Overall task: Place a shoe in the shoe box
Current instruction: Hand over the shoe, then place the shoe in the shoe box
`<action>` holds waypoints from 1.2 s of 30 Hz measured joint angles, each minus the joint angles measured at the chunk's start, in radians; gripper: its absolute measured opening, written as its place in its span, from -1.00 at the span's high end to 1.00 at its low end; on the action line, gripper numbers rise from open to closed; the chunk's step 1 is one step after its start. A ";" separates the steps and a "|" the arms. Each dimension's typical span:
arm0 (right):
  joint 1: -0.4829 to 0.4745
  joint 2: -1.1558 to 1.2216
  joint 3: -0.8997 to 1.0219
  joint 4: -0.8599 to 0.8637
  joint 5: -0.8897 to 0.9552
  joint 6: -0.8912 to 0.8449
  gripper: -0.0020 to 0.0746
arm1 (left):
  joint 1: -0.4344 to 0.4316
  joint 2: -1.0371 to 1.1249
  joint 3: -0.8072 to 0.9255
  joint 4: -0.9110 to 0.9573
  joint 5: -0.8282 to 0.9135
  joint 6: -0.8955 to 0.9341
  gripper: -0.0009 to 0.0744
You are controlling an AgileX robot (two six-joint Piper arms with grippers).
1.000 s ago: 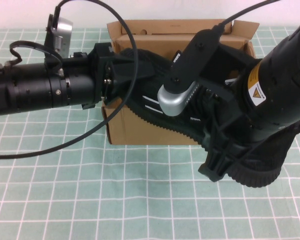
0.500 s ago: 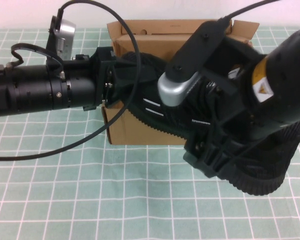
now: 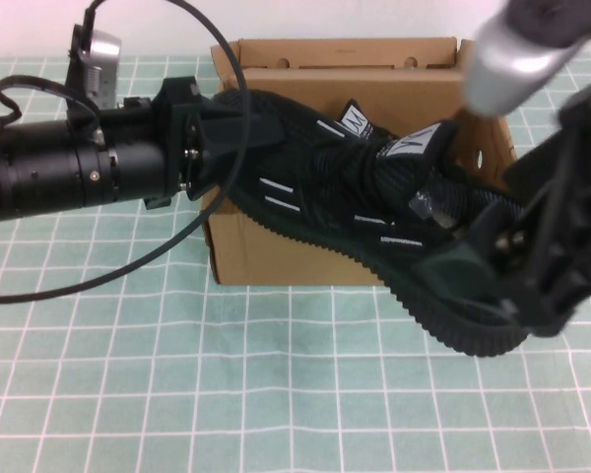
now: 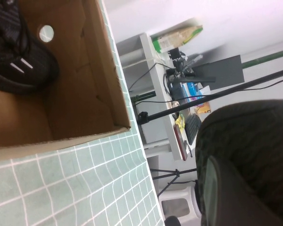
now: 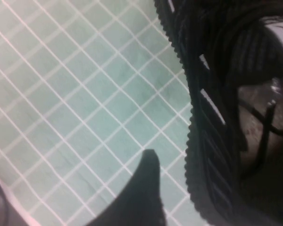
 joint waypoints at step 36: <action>0.000 -0.072 0.395 -0.054 -0.702 1.194 -0.84 | 0.002 0.002 0.000 -0.002 0.065 0.134 0.59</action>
